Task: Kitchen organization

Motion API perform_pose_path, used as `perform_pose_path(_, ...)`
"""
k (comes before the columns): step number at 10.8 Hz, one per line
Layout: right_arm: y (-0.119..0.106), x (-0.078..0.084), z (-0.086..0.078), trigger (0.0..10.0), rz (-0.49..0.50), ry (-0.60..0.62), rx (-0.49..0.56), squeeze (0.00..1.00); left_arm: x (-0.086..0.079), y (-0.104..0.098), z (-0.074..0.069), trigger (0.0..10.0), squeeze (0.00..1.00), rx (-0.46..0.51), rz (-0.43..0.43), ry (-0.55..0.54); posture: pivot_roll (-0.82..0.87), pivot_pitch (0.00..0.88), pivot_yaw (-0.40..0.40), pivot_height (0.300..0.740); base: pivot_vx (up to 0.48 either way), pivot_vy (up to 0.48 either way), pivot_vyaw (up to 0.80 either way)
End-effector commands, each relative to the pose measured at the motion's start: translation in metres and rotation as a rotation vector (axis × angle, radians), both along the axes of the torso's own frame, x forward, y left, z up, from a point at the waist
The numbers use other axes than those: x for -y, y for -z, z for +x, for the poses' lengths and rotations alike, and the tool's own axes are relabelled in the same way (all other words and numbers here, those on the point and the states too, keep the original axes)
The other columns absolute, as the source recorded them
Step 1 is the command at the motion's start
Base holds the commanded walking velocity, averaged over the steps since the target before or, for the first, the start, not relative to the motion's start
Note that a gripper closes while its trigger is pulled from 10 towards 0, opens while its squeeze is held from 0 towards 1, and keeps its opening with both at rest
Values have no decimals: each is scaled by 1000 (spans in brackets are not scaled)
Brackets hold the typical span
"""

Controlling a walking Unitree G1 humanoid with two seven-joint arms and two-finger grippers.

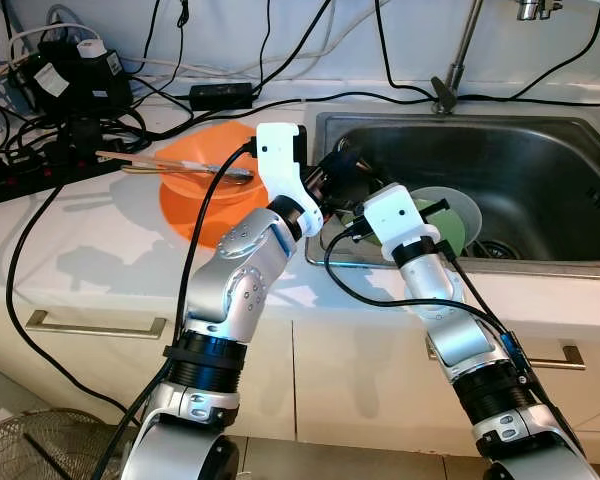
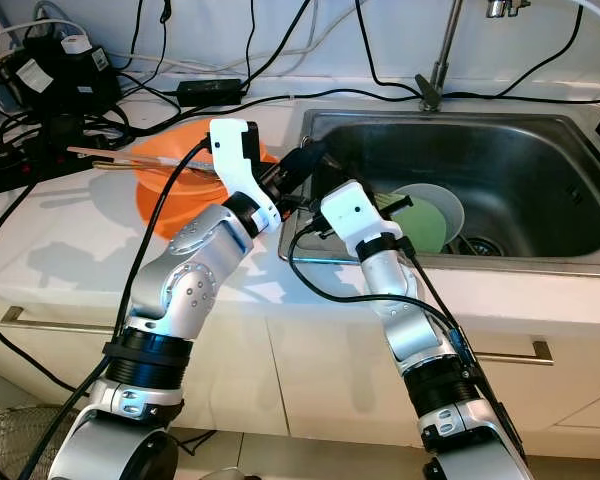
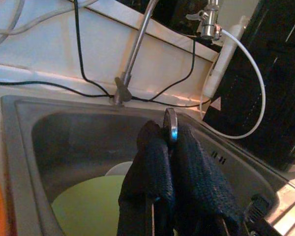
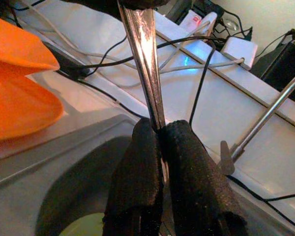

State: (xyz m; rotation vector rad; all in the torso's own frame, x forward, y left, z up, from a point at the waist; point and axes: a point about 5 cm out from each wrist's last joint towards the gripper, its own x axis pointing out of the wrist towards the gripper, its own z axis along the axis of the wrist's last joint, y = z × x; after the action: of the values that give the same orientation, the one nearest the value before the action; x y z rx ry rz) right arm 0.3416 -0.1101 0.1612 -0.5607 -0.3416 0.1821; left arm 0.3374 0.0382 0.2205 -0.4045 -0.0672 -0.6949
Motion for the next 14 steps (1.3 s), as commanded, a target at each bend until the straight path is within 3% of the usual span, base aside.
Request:
perform_pose_path(1,-5,4,6,3922,19,36,-2,0,4,-2,-5,10000,0,16,3,50,63,0,70,740,0,0,0)
perform_pose_path(2,-3,3,6,7686,10,38,-10,0,4,-2,-6,10000,0,14,4,59,63,0,70,740,0,0,0)
perform_pose_path(3,-3,3,7,10000,13,44,-11,0,5,-2,-6,10000,0,12,9,61,63,0,70,740,0,0,0)
perform_pose_path(4,-4,4,7,10000,14,48,-11,165,5,-1,-6,10000,0,10,10,62,63,0,70,740,0,0,0)
perform_pose_path(5,-4,5,7,10000,22,45,-10,1000,5,-1,-6,10000,0,9,10,63,63,0,70,740,0,0,0)
perform_pose_path(6,-5,4,7,10000,17,49,-6,1000,5,-1,-6,10000,0,9,10,65,62,0,70,740,0,0,0)
perform_pose_path(7,-5,4,8,10000,13,49,-5,420,6,-2,-6,10000,0,10,10,67,62,0,70,740,0,0,0)
perform_pose_path(8,-5,4,8,10000,11,54,-4,0,6,-2,-6,10000,0,10,10,70,63,0,70,740,0,0,0)
perform_pose_path(10,-5,5,8,10000,13,56,-7,0,5,-3,-7,10000,0,12,9,71,64,0,69,740,0,0,0)
perform_pose_path(11,-5,5,8,0,14,58,-6,0,5,-3,-7,10000,0,12,10,69,64,0,69,740,0,0,0)
perform_pose_path(14,-4,6,8,0,14,59,-6,0,2,-1,-3,10000,0,8,20,41,62,0,68,740,0,0,0)
